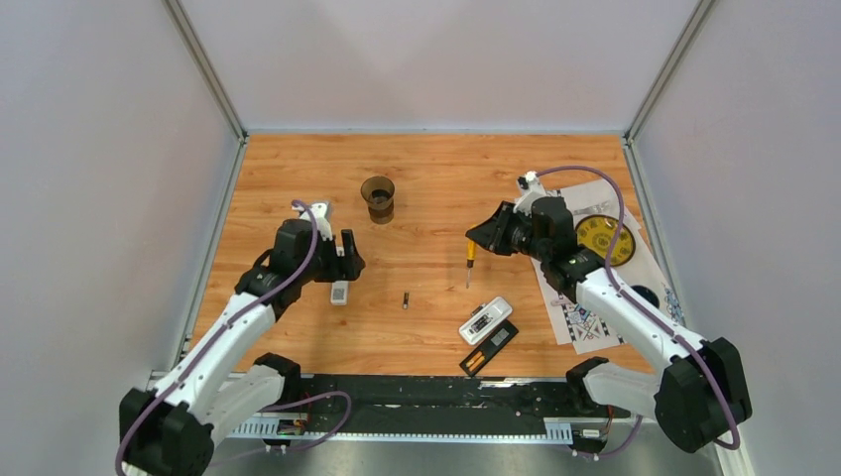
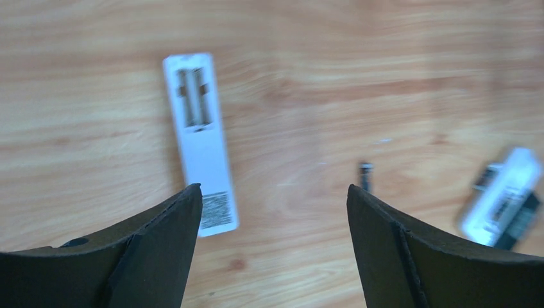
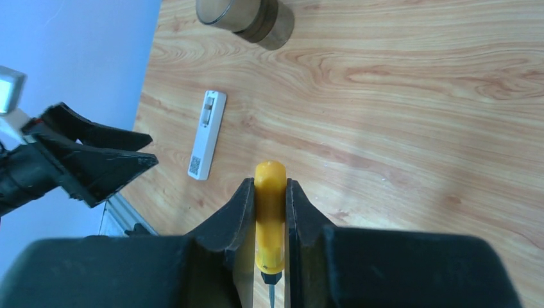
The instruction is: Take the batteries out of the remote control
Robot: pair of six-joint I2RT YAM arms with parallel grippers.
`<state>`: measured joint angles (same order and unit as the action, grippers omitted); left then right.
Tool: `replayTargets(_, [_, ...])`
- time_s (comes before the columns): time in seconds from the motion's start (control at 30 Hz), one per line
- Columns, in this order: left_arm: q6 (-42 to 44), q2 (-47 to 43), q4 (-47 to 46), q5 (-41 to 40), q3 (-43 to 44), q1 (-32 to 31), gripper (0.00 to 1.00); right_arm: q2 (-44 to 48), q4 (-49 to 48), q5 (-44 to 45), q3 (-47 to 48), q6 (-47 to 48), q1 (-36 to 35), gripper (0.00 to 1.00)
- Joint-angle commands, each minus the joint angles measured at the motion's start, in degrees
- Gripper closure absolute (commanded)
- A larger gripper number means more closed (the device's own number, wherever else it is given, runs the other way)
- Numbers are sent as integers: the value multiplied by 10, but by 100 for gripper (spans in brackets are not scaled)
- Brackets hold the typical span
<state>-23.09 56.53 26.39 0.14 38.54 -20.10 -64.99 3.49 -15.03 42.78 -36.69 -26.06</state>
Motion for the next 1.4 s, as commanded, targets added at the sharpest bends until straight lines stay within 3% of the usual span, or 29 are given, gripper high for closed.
replayTargets(0.0, [-41, -85, -103, 164, -25, 0, 12, -8, -51, -50, 39, -9, -25, 100])
replayTargets(0.13, [-78, -90, -173, 240, -21, -27, 13, -16, -80, -69, 45, -30, -51, 100])
replayTargets(0.27, [-112, -40, -258, 293, -9, -84, 14, -19, -113, -88, 46, -62, -63, 100])
replayTargets(0.4, [-169, 13, -389, 315, -4, -132, 18, -16, -125, -91, 49, -83, -68, 100])
replayTargets(0.57, [-190, 91, -463, 332, 14, -182, 27, -15, -139, -99, 50, -103, -69, 100])
replayTargets(0.8, [-239, 166, -564, 357, 30, -203, 59, -15, -151, -106, 46, -121, -70, 100])
replayTargets(0.83, [-240, 169, -566, 360, 33, -205, 72, -15, -152, -106, 46, -121, -71, 100])
replayTargets(0.93, [-238, 172, -565, 362, 36, -205, 100, -10, -145, -104, 47, -116, -71, 100])
replayTargets(0.97, [-233, 165, -556, 356, 38, -205, 100, -9, -142, -103, 48, -114, -70, 99])
replayTargets(1.07, [-195, 141, -488, 340, 48, -205, 100, -4, -125, -98, 55, -103, -70, 90])
replayTargets(1.17, [-144, 112, -401, 320, 65, -205, 100, 2, -110, -92, 61, -92, -70, 65])
replayTargets(1.2, [-122, 106, -362, 316, 73, -205, 100, 4, -103, -91, 63, -89, -69, 48])
replayTargets(1.27, [-102, 88, -328, 309, 81, -205, 100, 7, -97, -92, 71, -81, -70, 37])
replayTargets(1.3, [-85, 83, -299, 307, 86, -205, 100, 7, -93, -96, 73, -81, -70, 25])
replayTargets(1.37, [-69, 69, -272, 301, 91, -205, 100, 8, -95, -104, 78, -80, -69, 15])
